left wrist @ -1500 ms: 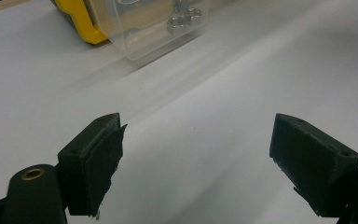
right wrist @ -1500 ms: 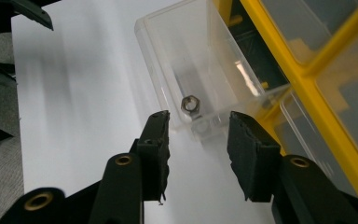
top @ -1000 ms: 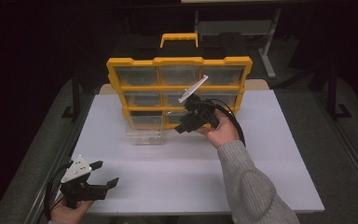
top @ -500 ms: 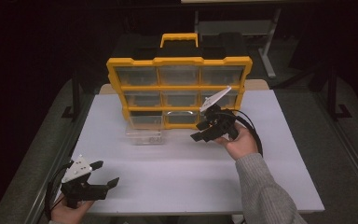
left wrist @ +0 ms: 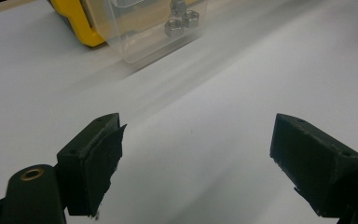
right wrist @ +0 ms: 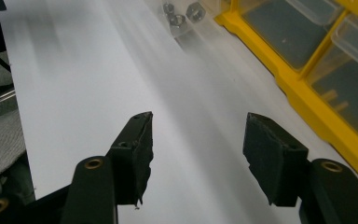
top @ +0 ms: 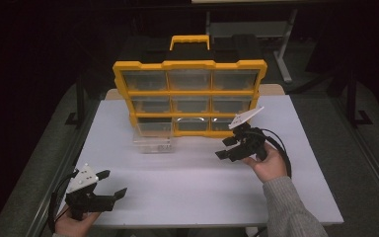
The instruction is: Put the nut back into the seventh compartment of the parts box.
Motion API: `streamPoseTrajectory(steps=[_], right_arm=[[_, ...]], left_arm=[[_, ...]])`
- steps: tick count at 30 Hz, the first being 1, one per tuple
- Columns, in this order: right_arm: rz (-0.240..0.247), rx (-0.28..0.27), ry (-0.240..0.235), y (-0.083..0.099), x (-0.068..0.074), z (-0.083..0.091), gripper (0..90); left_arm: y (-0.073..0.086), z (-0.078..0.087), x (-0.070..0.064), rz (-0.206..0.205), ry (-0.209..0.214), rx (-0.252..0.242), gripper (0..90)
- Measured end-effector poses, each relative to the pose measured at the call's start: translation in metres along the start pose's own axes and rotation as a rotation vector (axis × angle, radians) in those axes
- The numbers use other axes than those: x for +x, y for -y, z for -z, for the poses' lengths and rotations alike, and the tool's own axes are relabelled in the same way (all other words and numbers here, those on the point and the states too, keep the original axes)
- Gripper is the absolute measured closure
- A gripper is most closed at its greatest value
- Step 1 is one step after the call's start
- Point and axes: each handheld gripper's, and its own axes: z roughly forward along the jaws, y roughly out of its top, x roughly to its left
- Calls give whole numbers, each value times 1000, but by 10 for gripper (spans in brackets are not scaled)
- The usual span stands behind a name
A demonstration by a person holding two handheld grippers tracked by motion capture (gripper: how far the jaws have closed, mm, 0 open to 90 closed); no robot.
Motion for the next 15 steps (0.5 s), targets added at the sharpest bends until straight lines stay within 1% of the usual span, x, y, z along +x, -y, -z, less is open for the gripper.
streamPoseTrajectory(steps=[5, 6, 7, 10, 12, 15], right_arm=[[-10, 1, 17, 14, 0, 1, 379], [-21, 2, 23, 18, 0, 2, 370], [-22, 0, 25, 20, 0, 3, 369], [-37, -11, 32, 29, -1, 3, 348], [-51, -18, 37, 37, -3, 4, 335], [-60, -24, 47, 44, -3, 5, 315]], left_arm=[[0, -1, 0, 3, 2, -10, 164], [0, 0, 0, -2, 2, -8, 164], [0, 0, 1, -10, 3, -2, 164], [0, 0, 1, -6, 6, -1, 164], [0, 0, -1, 4, 8, -3, 164], [0, -1, -1, 7, 7, -4, 164]])
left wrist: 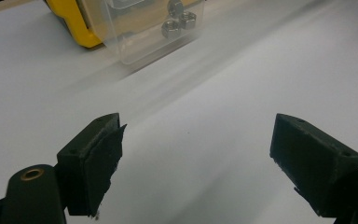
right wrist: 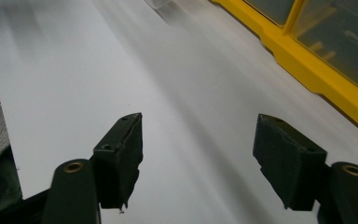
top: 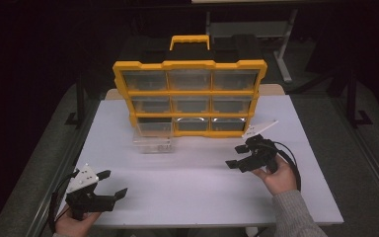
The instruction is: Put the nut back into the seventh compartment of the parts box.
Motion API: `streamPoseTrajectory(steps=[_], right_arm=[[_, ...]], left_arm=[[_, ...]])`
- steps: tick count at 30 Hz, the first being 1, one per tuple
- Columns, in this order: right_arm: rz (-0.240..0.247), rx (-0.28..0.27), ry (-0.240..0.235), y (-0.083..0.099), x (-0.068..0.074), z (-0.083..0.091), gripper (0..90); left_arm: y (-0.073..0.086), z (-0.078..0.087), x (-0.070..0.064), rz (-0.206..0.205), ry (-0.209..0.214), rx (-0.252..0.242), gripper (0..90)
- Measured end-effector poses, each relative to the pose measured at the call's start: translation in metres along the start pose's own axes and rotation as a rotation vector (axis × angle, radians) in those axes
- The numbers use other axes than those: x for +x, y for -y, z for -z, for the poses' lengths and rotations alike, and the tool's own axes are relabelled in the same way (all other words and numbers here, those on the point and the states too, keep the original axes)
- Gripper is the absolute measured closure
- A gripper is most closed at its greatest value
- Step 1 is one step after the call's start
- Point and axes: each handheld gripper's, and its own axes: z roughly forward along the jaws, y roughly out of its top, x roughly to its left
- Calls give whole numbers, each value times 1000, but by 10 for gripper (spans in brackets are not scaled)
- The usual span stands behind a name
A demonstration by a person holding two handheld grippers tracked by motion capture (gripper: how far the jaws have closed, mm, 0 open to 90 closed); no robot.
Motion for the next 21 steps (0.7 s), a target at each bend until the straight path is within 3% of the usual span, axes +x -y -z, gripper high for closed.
streamPoseTrajectory(steps=[16, 21], right_arm=[[-32, -23, 33, 29, 0, 3, 251], [-50, -33, 45, 46, 2, 2, 244]], left_arm=[[0, 0, 0, -5, 1, 0, 164], [0, 0, 0, -8, 1, 4, 164]])
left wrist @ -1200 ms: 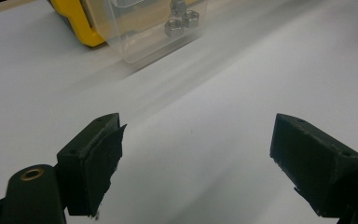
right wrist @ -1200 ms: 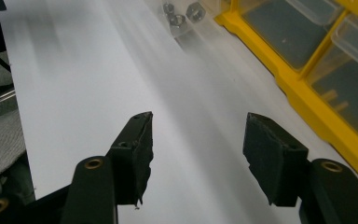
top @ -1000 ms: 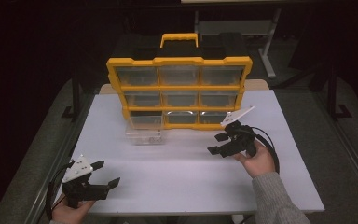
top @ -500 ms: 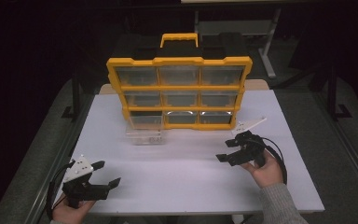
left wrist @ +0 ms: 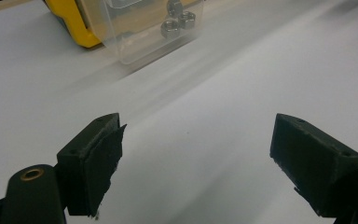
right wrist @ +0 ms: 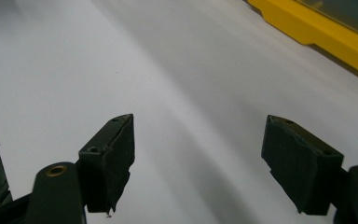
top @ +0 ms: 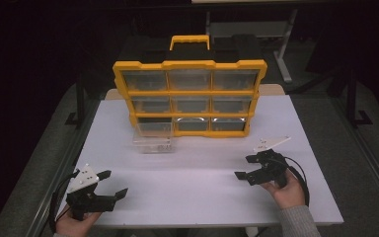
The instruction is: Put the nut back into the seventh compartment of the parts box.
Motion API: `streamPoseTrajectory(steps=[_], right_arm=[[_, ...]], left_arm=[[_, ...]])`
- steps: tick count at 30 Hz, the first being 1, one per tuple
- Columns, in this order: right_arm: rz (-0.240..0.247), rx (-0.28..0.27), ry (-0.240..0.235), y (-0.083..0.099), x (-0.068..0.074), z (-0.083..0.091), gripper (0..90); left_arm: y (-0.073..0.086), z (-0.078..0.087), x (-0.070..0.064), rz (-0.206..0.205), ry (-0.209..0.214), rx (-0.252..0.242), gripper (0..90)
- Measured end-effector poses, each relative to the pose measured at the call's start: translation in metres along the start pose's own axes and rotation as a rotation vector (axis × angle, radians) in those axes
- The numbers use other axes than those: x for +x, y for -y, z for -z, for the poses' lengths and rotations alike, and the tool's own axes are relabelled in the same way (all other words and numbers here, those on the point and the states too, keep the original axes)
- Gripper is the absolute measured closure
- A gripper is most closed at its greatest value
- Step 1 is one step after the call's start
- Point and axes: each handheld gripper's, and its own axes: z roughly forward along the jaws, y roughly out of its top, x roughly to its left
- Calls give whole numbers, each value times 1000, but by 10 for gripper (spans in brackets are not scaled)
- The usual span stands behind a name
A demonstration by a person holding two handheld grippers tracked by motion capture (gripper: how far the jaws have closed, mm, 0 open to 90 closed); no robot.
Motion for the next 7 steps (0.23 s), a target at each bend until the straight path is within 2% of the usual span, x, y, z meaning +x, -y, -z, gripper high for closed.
streamPoseTrajectory(steps=[1, 4, 7], right_arm=[[-6, 0, -2, 2, 0, 0, 244], [-17, 10, 1, 10, 0, -3, 241], [-28, 13, 7, 17, -1, -6, 233]], left_arm=[[0, 0, 1, -12, -1, 0, 164], [1, -1, 0, -1, 1, 1, 164], [1, -2, 0, -7, -1, -4, 164]])
